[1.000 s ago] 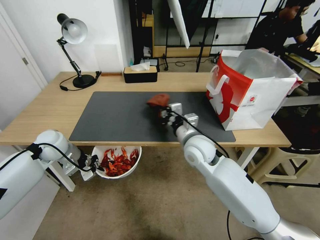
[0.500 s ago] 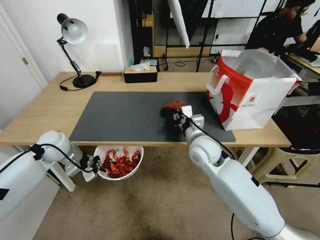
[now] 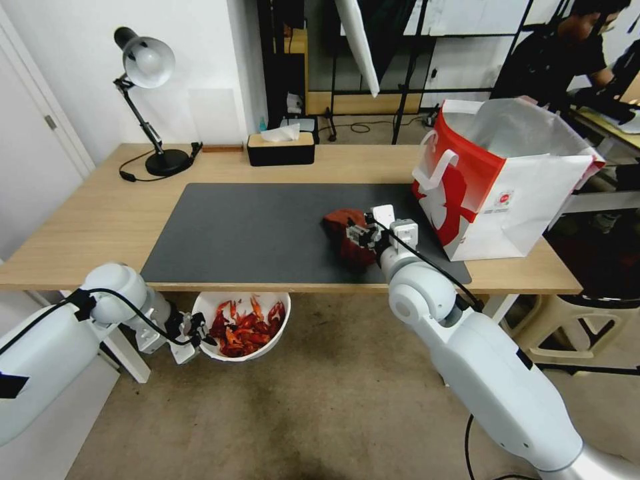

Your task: Sweep shrimp from table into container with towel, then put container into takeout bag.

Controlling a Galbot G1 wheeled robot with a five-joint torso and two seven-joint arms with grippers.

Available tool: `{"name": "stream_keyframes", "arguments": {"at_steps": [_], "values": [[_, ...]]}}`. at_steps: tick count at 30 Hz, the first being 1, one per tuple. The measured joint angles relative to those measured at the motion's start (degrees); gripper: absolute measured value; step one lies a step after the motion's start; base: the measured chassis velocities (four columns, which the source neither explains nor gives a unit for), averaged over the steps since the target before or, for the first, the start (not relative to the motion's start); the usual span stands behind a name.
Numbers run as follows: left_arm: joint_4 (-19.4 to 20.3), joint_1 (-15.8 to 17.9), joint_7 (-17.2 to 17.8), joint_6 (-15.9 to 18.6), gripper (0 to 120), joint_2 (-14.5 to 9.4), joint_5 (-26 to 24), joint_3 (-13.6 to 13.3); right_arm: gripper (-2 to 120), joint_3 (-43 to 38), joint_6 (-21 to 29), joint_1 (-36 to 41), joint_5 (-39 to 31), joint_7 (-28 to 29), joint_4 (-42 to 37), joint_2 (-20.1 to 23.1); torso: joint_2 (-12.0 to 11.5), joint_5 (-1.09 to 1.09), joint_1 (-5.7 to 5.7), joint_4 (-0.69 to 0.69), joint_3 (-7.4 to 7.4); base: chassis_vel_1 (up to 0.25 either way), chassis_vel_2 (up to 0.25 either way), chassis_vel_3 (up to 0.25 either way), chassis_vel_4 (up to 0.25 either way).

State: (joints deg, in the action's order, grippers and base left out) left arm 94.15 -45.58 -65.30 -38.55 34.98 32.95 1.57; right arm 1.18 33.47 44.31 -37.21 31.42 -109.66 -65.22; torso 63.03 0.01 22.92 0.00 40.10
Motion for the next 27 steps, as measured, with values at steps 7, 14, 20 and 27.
{"name": "stream_keyframes", "arguments": {"at_steps": [7,14,20,27], "values": [[0.97,-2.06,-0.01,0.02,0,-0.54,0.37,1.23,100,-2.42,-5.84,4.87,-0.18,-2.83,-2.99,1.10,0.00,0.00,0.00,0.00,0.00,0.000,0.000,0.000,0.000],[2.57,-4.34,0.30,0.01,0,-1.04,1.03,2.43,100,-6.54,-17.84,14.45,3.13,-8.67,-6.29,1.95,0.00,0.00,0.00,0.00,0.00,0.000,0.000,0.000,0.000],[3.21,-5.74,0.91,-0.01,0,-1.00,1.79,3.11,100,-12.66,-31.08,27.06,10.36,-19.86,-8.65,1.84,0.00,0.00,0.00,0.01,0.00,0.000,0.000,0.000,0.000],[4.53,-7.90,1.62,-0.39,0,-0.61,3.08,4.03,100,-20.35,-42.67,39.97,15.80,-27.36,-9.03,-0.14,0.00,0.00,-0.01,0.00,0.00,0.000,0.000,0.000,0.000]]}}
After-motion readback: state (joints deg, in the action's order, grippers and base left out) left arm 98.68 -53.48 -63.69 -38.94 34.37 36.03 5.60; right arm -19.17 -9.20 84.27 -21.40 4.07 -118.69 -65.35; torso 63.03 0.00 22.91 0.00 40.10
